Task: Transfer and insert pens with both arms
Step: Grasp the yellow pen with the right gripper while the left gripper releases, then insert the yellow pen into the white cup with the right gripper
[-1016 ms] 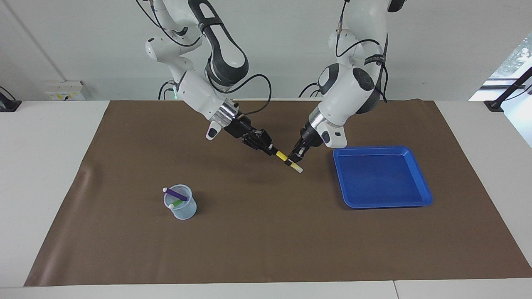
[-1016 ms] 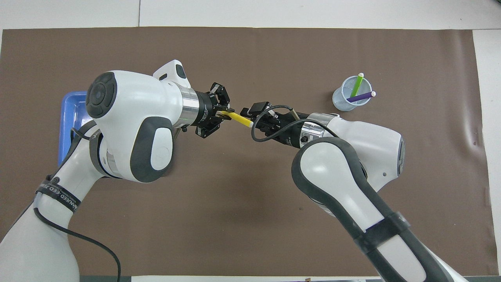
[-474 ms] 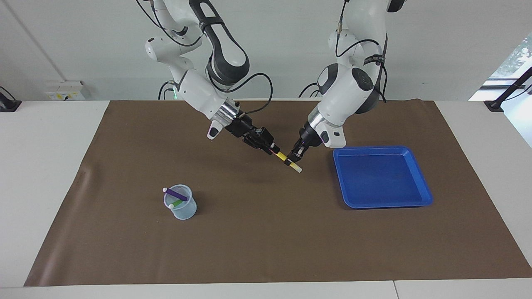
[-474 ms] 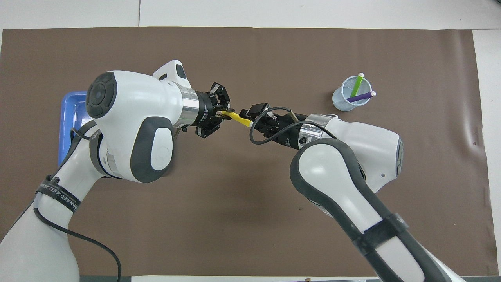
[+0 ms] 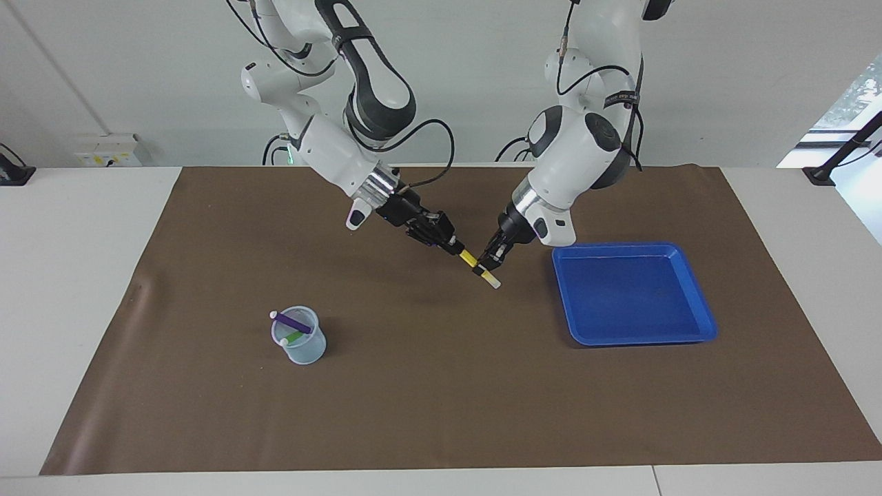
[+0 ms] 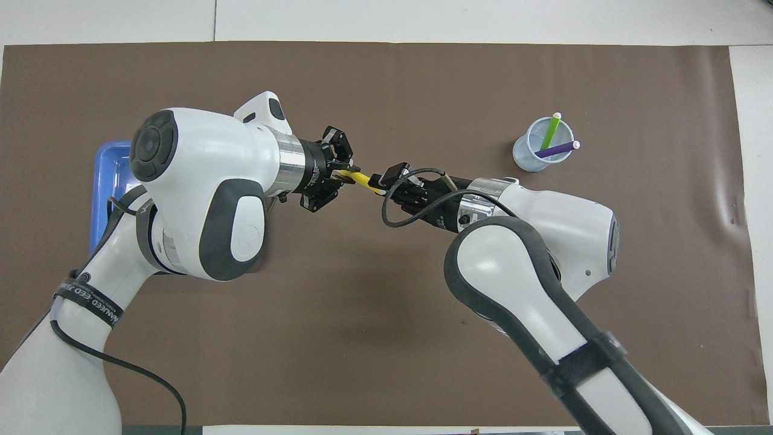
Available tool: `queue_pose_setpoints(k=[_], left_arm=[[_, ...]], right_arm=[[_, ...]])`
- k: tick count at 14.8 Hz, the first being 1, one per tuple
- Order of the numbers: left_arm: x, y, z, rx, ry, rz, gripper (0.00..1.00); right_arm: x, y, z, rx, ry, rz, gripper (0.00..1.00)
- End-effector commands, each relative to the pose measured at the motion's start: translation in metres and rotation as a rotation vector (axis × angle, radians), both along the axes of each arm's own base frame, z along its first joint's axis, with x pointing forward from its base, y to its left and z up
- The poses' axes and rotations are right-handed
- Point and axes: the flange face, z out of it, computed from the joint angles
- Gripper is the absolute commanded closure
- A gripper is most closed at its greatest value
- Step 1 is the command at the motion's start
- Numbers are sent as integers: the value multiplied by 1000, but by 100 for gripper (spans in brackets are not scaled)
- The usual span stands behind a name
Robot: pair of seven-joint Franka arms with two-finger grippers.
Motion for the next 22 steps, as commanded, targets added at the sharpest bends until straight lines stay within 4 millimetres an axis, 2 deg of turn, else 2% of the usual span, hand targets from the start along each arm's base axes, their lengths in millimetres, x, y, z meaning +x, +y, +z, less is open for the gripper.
queue_pose_setpoints(k=[1,4,5,6,7,8,10,12,14,16,18,19,21,22], left_arm=[[-5,-7,-1,-7,6,0,100],[-5,-6,0,-7,-1,-9,100],[-4,-5,-1,-7,-1,-8,61],[-3,-5,-1,-4,-2,-11,8],[-2,-5,1,8,-18,-29,0],[-2,-4,1,31,-38,-54,0],[-2,0,2,93,-83,-138,0],[3,12,4,115,-118,-181,0],[8,38,9,165,-140,-280,0],[10,73,21,224,-158,-425,0],[14,117,34,270,-178,-554,0],[15,139,41,306,-192,-610,0],[15,181,54,349,-215,-700,0],[17,209,61,353,-220,-727,0]], right_arm=[[-5,4,7,10,-28,14,100],[1,2,10,-5,-45,56,100],[5,-1,13,-17,-54,78,100],[9,-9,15,-50,-64,116,100],[15,-12,20,-100,-81,191,100],[22,-21,25,-150,-96,249,100],[41,-51,44,-263,-101,379,100],[58,-88,78,-366,-89,501,100],[76,-131,115,-492,-58,606,100],[90,-157,136,-645,-65,752,100],[98,-177,138,-875,-142,952,100],[100,-176,136,-956,-174,1028,100],[102,-182,117,-1007,-202,1041,100],[102,-183,109,-1013,-216,1032,100]])
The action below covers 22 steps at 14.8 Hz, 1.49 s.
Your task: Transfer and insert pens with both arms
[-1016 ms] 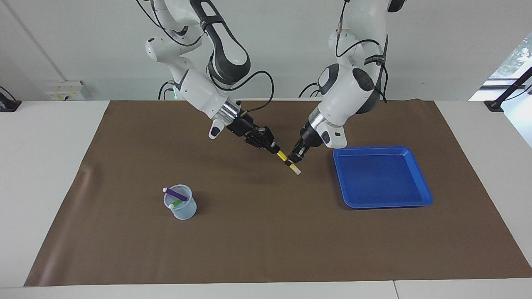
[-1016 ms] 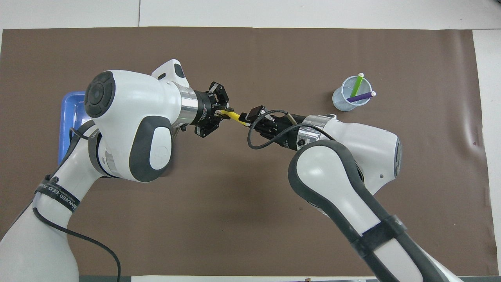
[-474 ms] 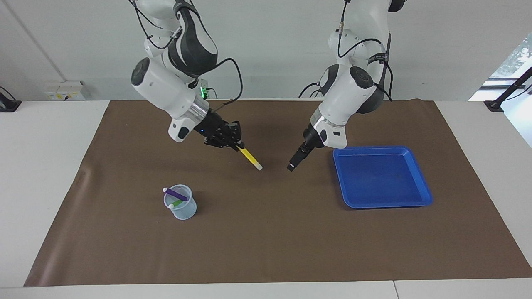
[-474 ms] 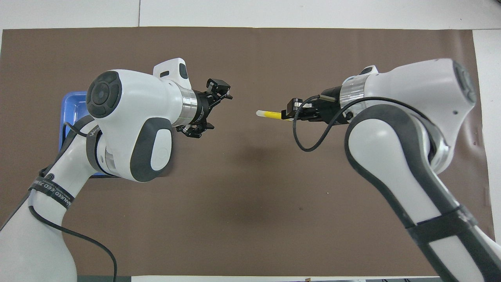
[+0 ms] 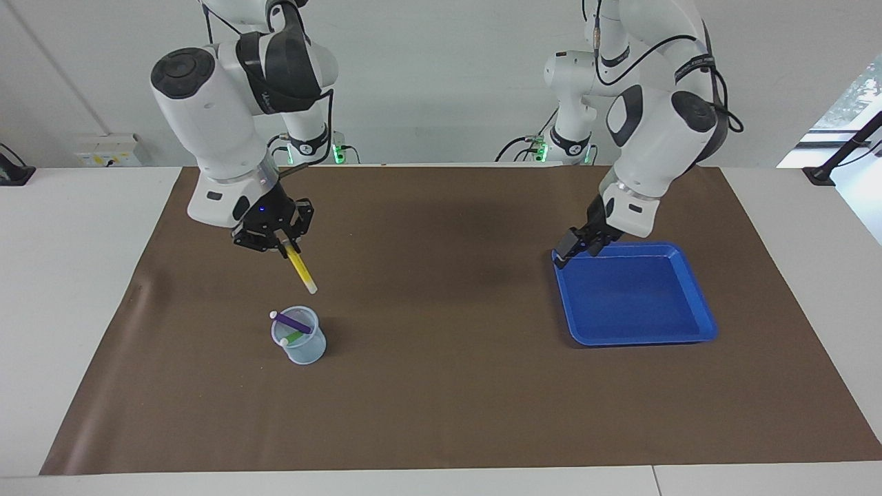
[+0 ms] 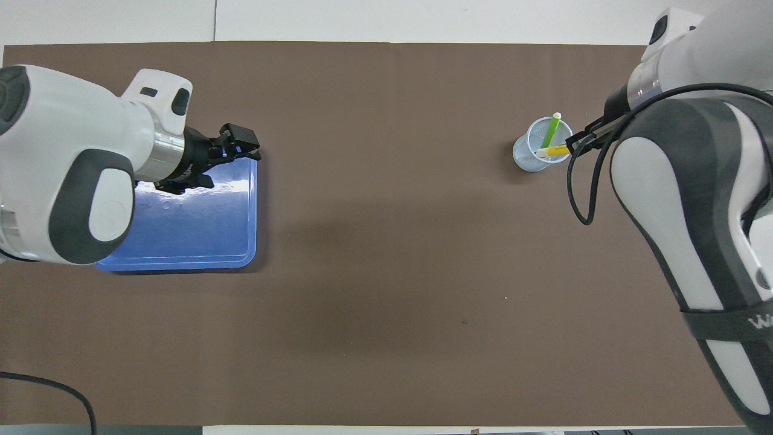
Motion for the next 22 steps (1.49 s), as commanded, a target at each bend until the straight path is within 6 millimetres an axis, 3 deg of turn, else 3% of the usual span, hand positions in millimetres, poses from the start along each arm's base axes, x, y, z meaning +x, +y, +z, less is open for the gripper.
queue_pose_setpoints(k=[1,2,4,9,12,14,15,16,19,22], left_arm=[[-8,58,19,45,-8,-122,0],[-10,78,28,51,-21,-153,0],[-16,95,42,101,-22,-189,0],[-27,102,99,159,-7,-258,0],[-38,105,130,161,26,-335,0],[-41,113,142,161,40,-343,0],[-45,114,144,160,56,-348,0],[-47,119,145,160,63,-351,0],[-64,124,150,176,53,-409,0],[-60,129,145,212,41,-426,0]], right_arm=[[6,-6,-21,-29,-42,42,100],[10,-6,-27,-29,-51,42,100],[15,-5,-36,-38,-66,66,100],[9,-23,-62,-51,-57,94,100],[-9,-26,-92,-43,-90,92,99],[-9,-27,-92,-42,-97,91,34],[-9,-27,-92,-42,-100,91,8],[-8,-27,-90,-42,-102,91,0],[-2,-28,-69,-40,-82,84,0],[-2,-32,-30,-42,-43,75,0]])
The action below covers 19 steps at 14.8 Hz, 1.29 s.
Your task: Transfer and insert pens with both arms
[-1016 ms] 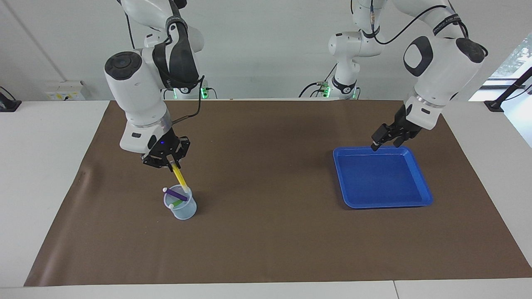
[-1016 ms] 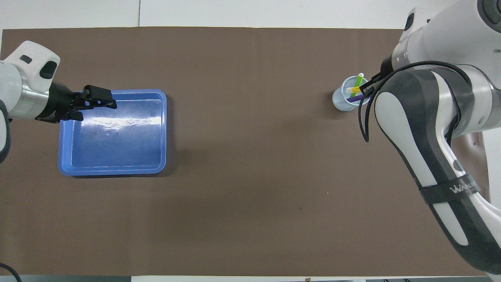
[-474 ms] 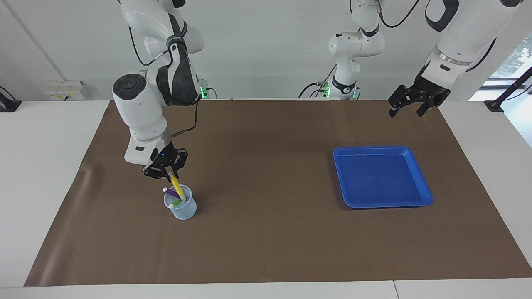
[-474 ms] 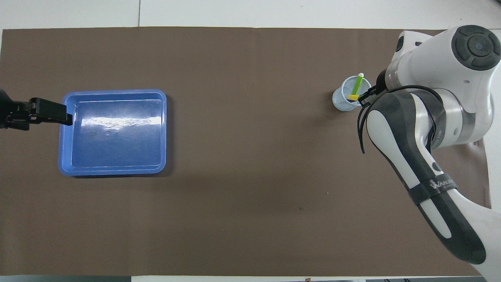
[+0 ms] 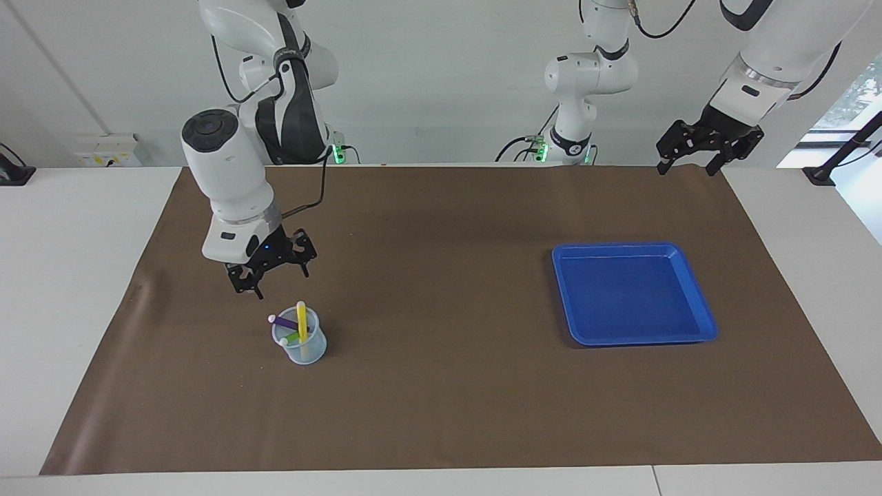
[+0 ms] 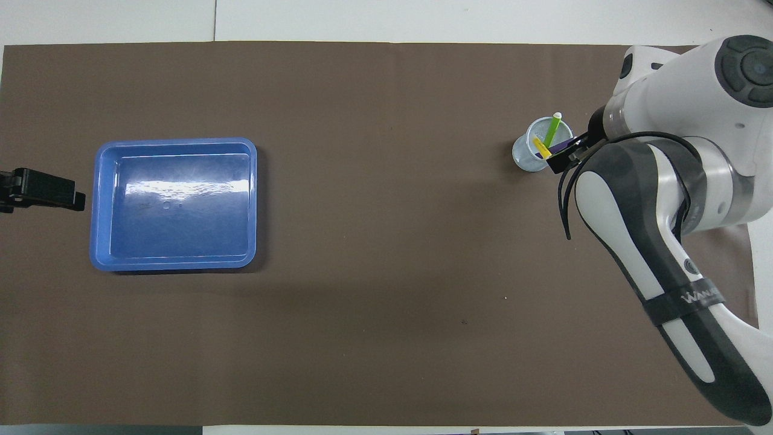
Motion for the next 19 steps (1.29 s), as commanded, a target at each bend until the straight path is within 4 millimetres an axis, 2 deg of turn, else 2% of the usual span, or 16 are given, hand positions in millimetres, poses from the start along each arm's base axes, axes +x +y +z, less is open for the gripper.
queue_pose_setpoints(k=[1,3,5,8,10,15,18,19], left_arm=[[-3,9,-5,27,-4,-19,0],[5,9,-12,27,7,-21,0],[15,9,-12,23,3,-19,0],[17,9,-18,26,-13,-20,0],[16,10,-18,26,-19,-14,0],[14,14,-16,26,-20,-4,0],[14,13,-16,26,-20,-6,0],[14,13,-16,26,-20,-6,0]], right_arm=[[-2,-9,46,-14,28,7,0],[-12,-13,86,-12,46,-8,0],[-30,-32,117,-12,57,-36,0],[-59,-43,149,-13,82,-54,0],[-68,-45,158,-23,97,-66,0],[-70,-48,167,-42,91,-109,0],[-71,-66,166,-45,106,-147,0],[-75,-78,165,-42,136,-171,0]])
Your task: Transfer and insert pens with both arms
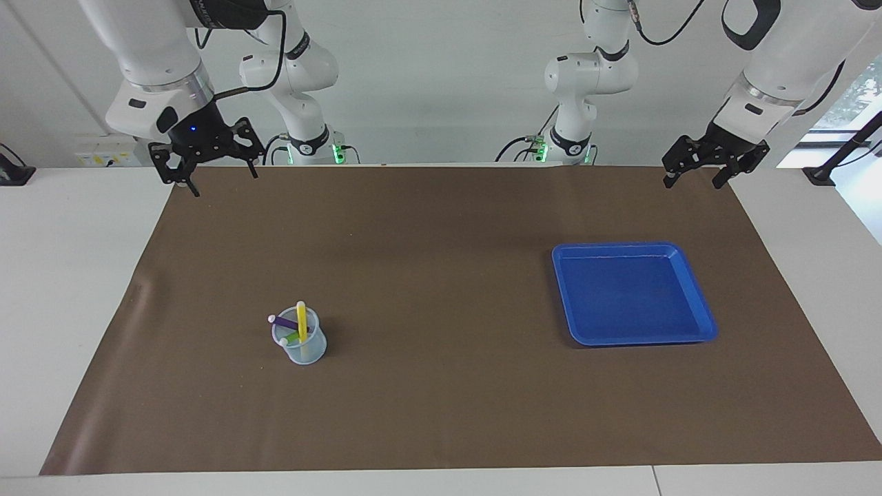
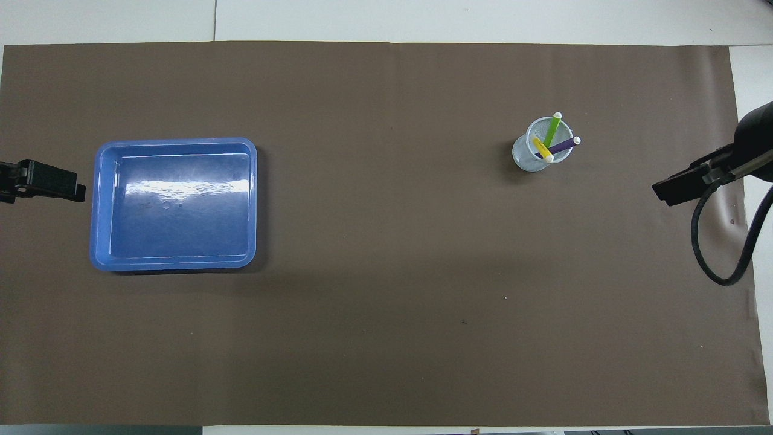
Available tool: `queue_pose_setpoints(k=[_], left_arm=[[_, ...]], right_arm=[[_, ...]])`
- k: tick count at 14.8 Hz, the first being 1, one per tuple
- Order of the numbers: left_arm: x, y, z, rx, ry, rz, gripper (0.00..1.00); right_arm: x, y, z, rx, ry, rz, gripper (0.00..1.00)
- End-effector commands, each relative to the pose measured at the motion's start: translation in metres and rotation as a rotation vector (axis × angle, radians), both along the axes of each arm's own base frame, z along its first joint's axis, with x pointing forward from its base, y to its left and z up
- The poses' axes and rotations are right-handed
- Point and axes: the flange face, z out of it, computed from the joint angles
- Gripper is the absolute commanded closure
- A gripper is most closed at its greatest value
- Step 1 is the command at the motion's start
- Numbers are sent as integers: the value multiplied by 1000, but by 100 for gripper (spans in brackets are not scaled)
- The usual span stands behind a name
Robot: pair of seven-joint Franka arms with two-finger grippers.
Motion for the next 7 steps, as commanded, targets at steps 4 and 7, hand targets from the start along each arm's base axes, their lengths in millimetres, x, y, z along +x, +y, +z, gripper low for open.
queue_pose_setpoints(k=[4,7], left_arm=[[-2,5,3,19,-18,-7,0],[-2,6,2,19,-16,-5,0]], right_arm=[[-9,-54,5,-2,30,-254,0],[-12,-69,2,-2,40,-315,0]])
